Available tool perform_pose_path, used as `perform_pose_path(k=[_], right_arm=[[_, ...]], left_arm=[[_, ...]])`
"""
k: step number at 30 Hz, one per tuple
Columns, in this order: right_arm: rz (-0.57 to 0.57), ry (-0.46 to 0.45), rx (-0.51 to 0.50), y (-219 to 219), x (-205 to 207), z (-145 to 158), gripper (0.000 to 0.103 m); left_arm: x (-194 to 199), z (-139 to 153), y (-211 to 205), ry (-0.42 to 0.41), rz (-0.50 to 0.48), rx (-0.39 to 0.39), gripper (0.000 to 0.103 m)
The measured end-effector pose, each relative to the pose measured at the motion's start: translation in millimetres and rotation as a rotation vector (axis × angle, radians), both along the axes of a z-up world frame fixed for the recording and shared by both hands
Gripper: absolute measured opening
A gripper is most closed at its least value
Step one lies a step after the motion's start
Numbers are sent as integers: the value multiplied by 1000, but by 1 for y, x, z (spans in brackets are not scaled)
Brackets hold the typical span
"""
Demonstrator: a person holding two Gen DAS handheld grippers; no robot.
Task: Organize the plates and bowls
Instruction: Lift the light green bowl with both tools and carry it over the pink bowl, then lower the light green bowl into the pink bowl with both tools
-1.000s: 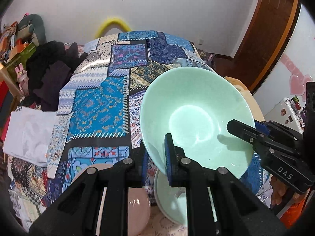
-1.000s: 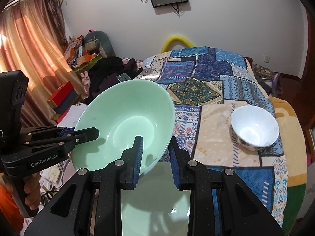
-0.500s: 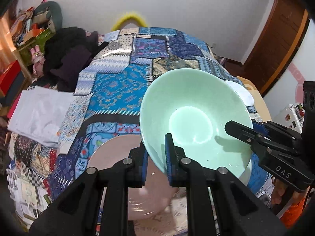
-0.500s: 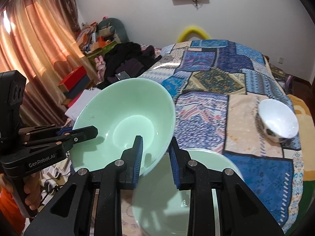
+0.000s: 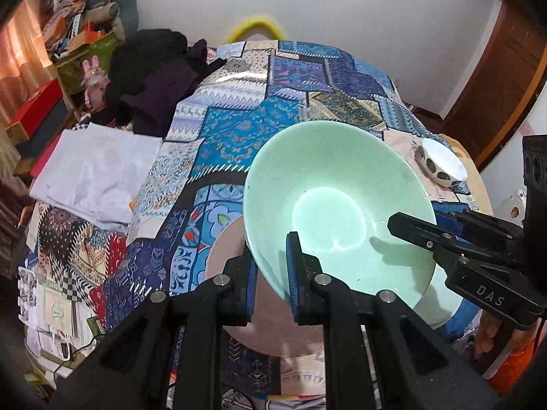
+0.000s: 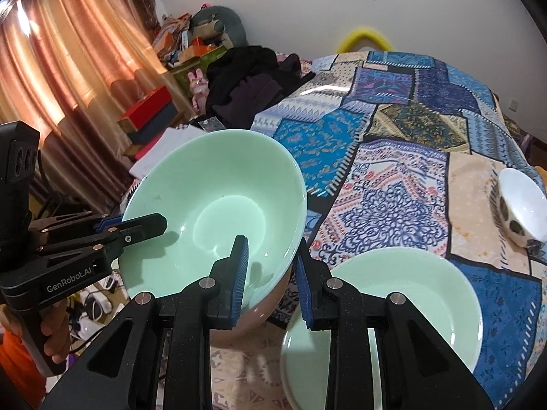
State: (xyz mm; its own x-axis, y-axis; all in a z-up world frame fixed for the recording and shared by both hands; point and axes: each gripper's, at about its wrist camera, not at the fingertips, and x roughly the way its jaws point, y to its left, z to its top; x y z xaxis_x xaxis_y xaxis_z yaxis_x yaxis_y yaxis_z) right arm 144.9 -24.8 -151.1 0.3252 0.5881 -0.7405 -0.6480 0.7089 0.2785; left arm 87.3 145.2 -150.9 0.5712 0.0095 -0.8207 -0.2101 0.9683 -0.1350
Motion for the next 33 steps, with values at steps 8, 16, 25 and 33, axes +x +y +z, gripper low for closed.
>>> perform_pose_path(k=[8, 16, 25, 33], right_arm=[[16, 37, -35, 9, -2, -15, 24], [34, 84, -64, 17, -2, -33, 24], [60, 113, -86, 24, -4, -43, 24], [75, 123, -97, 28, -2, -47, 24]], left_arm=[[-2, -23, 8, 45, 7, -24, 15], [-4, -45, 15, 93, 18, -49, 15], [-5, -59, 21, 126, 17, -48, 15], [-6, -67, 30, 139, 27, -85, 15]])
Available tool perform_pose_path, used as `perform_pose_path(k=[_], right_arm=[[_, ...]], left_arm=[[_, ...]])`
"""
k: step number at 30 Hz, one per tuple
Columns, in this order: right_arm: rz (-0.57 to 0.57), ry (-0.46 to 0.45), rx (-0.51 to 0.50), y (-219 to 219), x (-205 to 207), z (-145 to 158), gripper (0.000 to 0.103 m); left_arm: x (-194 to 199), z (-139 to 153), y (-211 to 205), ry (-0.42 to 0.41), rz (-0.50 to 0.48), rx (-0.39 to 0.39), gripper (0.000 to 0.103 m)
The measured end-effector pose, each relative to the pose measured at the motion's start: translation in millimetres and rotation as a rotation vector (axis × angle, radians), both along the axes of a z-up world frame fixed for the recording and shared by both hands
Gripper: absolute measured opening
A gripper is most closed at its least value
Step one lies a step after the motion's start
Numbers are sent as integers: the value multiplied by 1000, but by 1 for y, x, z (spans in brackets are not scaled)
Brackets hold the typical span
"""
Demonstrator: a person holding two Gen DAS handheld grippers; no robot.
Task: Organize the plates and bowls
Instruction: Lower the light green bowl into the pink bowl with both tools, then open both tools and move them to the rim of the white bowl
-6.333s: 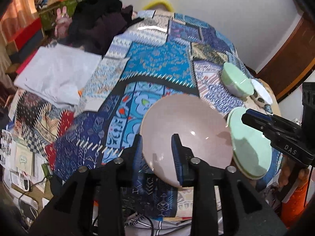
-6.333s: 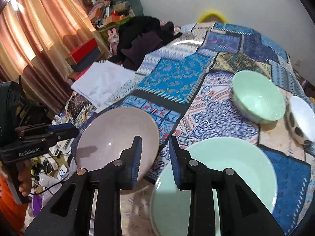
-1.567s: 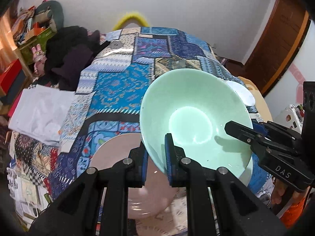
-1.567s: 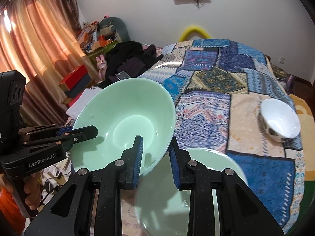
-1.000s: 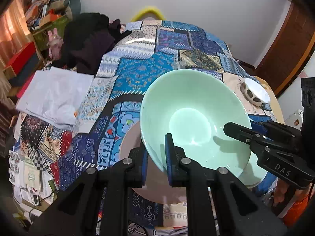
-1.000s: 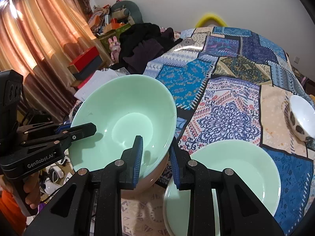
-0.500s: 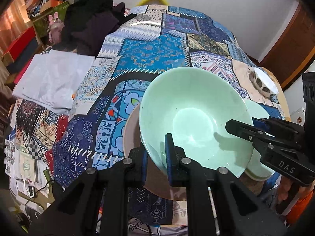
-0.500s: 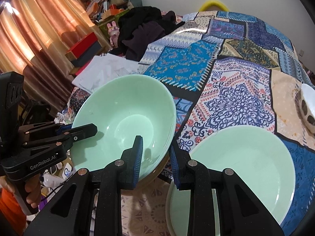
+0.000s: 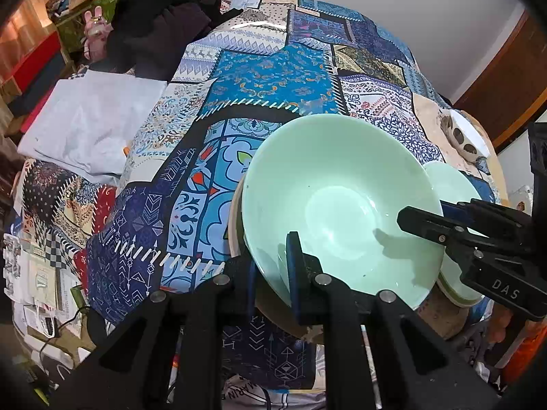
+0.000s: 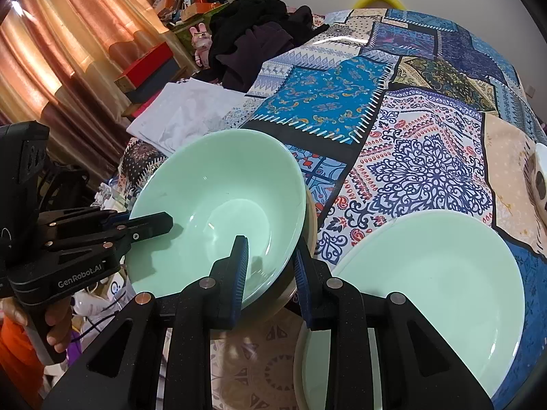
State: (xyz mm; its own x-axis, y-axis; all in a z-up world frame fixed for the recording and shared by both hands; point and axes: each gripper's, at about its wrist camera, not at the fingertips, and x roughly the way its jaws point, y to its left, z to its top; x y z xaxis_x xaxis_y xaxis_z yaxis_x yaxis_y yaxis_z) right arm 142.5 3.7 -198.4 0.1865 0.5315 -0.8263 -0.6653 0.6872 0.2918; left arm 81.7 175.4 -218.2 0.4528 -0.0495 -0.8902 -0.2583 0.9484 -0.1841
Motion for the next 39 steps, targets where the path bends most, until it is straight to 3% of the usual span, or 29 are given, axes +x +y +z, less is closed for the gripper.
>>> perform_pose_path(k=[18, 25, 32, 39], right_arm=[[-18, -34, 35, -11, 4, 14, 27], [-26, -36, 50, -21, 6, 19, 27], [-49, -56, 66, -38, 9, 27, 27], [-94, -97, 80, -67, 18, 40, 29]], left_arm=[[3, -2, -6, 11, -4, 58, 15], [4, 3, -4, 42, 12, 40, 15], [2, 26, -7, -2, 21, 69, 37], [11, 59, -26, -78, -3, 106, 44]])
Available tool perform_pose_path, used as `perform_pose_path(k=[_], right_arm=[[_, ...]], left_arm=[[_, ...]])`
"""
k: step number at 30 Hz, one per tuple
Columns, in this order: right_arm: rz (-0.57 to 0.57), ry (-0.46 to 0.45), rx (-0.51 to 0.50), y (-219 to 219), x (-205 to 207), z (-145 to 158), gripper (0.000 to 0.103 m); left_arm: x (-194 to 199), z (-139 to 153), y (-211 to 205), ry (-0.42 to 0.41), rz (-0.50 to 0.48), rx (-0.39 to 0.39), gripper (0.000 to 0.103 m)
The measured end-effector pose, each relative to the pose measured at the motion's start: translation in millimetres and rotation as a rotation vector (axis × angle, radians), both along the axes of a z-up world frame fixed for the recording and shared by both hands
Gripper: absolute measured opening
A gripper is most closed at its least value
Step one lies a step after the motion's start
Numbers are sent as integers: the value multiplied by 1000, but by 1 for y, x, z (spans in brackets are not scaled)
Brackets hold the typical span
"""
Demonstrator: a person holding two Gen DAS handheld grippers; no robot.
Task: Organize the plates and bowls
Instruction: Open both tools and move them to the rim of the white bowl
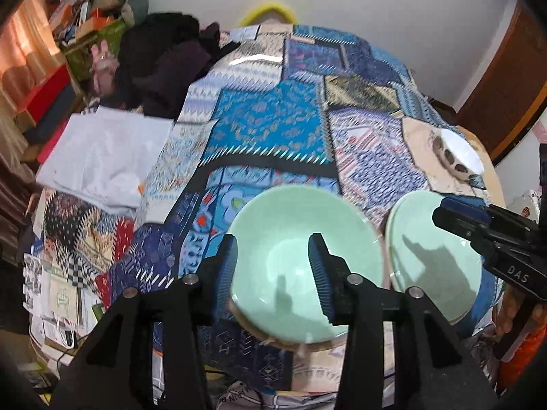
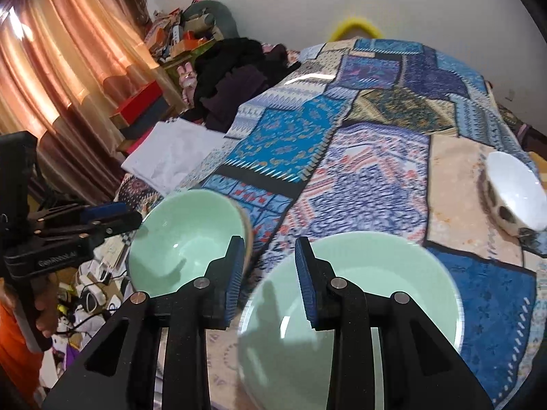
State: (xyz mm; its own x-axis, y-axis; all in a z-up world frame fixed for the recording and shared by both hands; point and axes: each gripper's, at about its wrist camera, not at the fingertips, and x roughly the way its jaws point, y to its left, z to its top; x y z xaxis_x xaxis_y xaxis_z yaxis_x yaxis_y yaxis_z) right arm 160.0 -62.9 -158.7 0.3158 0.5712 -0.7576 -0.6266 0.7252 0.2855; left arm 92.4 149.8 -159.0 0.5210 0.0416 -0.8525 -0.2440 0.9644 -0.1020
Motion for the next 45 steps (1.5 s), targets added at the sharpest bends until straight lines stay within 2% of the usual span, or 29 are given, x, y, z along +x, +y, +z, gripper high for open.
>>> perform_pose_path(k=[3, 9, 24, 28, 33, 37, 45], right_arm=[[-38, -19, 13, -18, 6, 6, 35], [-146, -51, 25, -66, 25, 14, 40], [-397, -118, -31, -187, 70, 25, 43], [-453, -120, -43, -210, 88, 21, 43], [-504, -98, -58, -228, 115, 8, 43], [-530, -73, -67, -237, 133, -7, 43], [-594, -24, -63, -252, 165, -34, 43]], left_arm=[[7, 11, -13, -27, -21, 9, 50], [34, 30, -50, -74, -76, 42, 71], [136, 43, -156, -67, -251, 28, 73], [166, 43, -182, -73, -302, 37, 80], [201, 32, -205, -37, -364, 13, 80], [230, 11, -223, 10, -400, -18, 80], [272, -25, -247, 62, -454, -24, 80]])
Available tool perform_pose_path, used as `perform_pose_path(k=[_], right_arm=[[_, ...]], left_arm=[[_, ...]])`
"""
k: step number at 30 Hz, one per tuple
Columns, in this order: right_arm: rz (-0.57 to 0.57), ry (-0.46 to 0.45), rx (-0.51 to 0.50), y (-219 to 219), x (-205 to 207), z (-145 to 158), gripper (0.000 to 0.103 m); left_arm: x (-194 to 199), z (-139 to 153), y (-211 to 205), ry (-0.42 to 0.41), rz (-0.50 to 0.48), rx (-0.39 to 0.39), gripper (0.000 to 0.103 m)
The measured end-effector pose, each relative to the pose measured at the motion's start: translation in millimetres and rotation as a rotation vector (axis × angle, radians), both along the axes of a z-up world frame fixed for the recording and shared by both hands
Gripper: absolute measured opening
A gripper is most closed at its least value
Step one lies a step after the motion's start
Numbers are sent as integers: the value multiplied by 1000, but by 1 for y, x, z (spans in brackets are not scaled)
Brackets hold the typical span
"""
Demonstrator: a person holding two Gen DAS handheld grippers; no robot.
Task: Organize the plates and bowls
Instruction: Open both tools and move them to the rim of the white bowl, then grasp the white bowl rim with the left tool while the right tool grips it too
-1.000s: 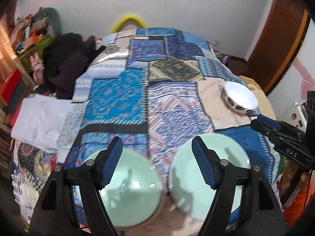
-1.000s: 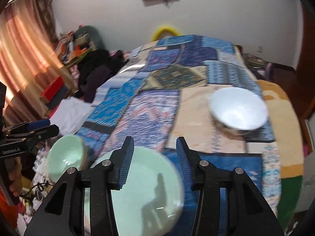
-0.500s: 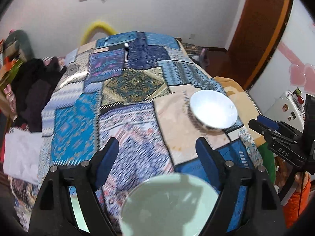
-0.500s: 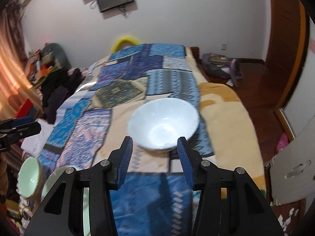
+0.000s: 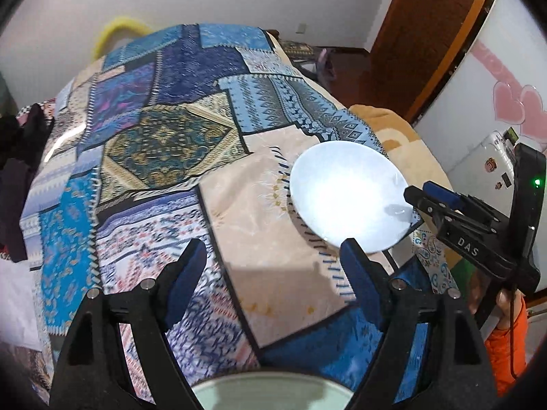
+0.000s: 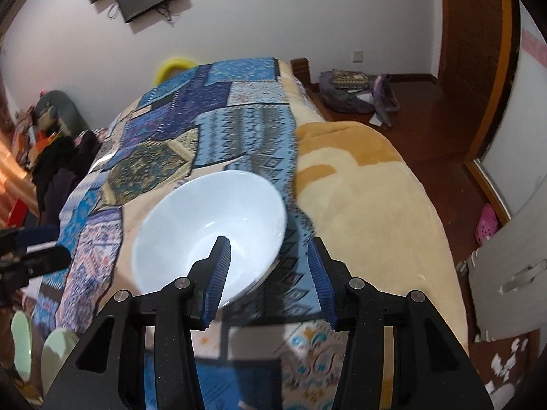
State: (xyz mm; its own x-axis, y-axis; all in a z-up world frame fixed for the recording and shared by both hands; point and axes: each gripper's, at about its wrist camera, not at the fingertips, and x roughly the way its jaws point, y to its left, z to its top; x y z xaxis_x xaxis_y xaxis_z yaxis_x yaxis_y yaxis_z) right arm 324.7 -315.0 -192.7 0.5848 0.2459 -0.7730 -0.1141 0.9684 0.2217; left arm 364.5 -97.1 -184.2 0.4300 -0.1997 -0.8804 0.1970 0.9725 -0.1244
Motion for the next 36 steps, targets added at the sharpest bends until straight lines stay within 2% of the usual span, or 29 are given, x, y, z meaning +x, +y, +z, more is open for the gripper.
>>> perform_pose_path(k=[4, 9, 11, 14, 23, 26, 30, 33, 35, 36], right_arm=[[9, 45, 34, -4, 15, -12, 32], [40, 84, 41, 1, 30, -25, 27], [55, 101, 54, 5, 35, -30, 21], [77, 120, 67, 11, 39, -36, 19], [199, 102, -16, 34, 30, -36, 17], [233, 106, -10, 42, 29, -36, 17], [261, 107, 1, 51, 25, -35, 17], [277, 110, 5, 56, 22, -35, 17], [285, 113, 7, 58, 21, -36, 17], [286, 114, 9, 59, 21, -35, 17]], left_arm=[[15, -17, -5, 32, -3, -4, 80], [26, -30, -9, 50, -6, 15, 80], [30, -33, -11, 55, -9, 19, 80], [34, -37, -13, 55, -12, 29, 80], [45, -58, -6, 90, 19, 32, 80], [47, -64, -6, 104, 20, 40, 79], [47, -73, -8, 121, 8, 52, 67], [47, -81, -9, 151, 2, 43, 53], [46, -87, -11, 170, -5, 43, 36], [45, -87, -12, 168, -8, 41, 34]])
